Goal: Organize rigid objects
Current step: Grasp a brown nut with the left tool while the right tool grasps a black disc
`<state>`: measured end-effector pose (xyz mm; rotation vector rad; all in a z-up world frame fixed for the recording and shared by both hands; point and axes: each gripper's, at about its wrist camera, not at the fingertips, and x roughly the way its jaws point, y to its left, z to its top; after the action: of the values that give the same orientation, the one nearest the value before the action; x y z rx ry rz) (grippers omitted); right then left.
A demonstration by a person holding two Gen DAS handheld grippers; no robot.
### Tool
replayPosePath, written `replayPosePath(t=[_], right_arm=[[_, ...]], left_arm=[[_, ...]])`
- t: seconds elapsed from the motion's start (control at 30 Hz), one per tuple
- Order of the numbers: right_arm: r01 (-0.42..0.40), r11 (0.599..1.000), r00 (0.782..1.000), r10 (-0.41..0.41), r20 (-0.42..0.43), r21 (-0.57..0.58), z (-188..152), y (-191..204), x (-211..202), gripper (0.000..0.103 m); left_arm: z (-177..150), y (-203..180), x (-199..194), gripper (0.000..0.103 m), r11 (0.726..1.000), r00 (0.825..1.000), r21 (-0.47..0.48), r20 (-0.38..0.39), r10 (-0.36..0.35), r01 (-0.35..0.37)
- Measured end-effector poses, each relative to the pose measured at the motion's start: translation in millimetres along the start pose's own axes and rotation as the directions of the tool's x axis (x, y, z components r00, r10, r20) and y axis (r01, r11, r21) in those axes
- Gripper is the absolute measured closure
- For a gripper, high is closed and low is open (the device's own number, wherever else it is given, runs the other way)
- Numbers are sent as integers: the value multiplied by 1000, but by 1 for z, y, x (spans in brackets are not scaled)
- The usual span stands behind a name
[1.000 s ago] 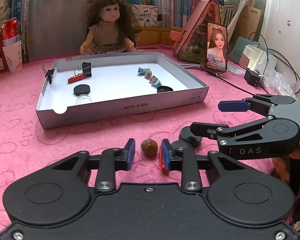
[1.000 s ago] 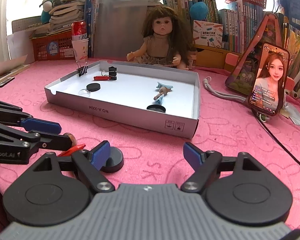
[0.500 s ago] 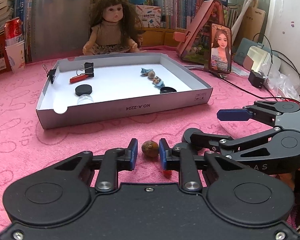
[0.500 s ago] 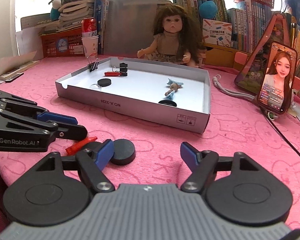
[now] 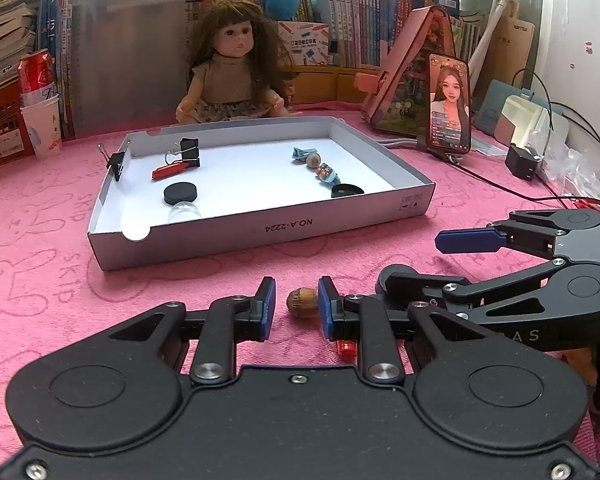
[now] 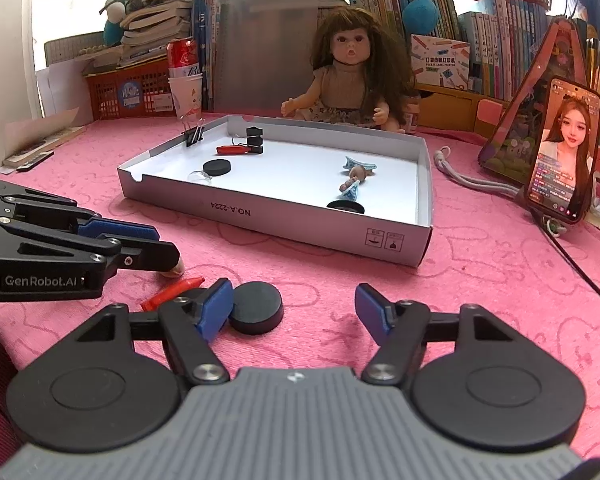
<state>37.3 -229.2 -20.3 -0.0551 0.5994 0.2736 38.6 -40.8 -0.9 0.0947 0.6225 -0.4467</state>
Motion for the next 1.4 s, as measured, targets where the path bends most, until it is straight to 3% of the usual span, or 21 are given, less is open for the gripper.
replayPosePath(t=[0.57,0.97,1.07,1.13,1.27,1.37,1.4], right_arm=[[-11,1000,1000,11,0,-4,-4,1,0,26],[-16,999,1000,16,-4,-31,-4,3,-2,28],[-35,999,999,35,-10,-34,-3,6,0,33],[-34,998,999,33,-22,-49,-4,9,3,45],[-35,998,999,34,-17,-57,-3,11,4,52],[-29,998,999,28,-16,-56,-3,11,4,66],[-28,998,1000,28,-16,-51,-2,11,4,66]], left_arm=[[-4,-1,12,81,998,999,-49,-17,-28,28],[0,3,-2,84,999,1000,-30,18,13,-12],[0,6,-2,84,999,1000,-38,13,21,-21],[-1,7,-1,84,999,1000,-44,8,23,-23],[-3,8,0,84,999,1000,-49,-1,21,-21],[-3,8,0,84,999,1000,-49,1,21,-21],[-3,8,1,84,998,1000,-50,1,22,-22]])
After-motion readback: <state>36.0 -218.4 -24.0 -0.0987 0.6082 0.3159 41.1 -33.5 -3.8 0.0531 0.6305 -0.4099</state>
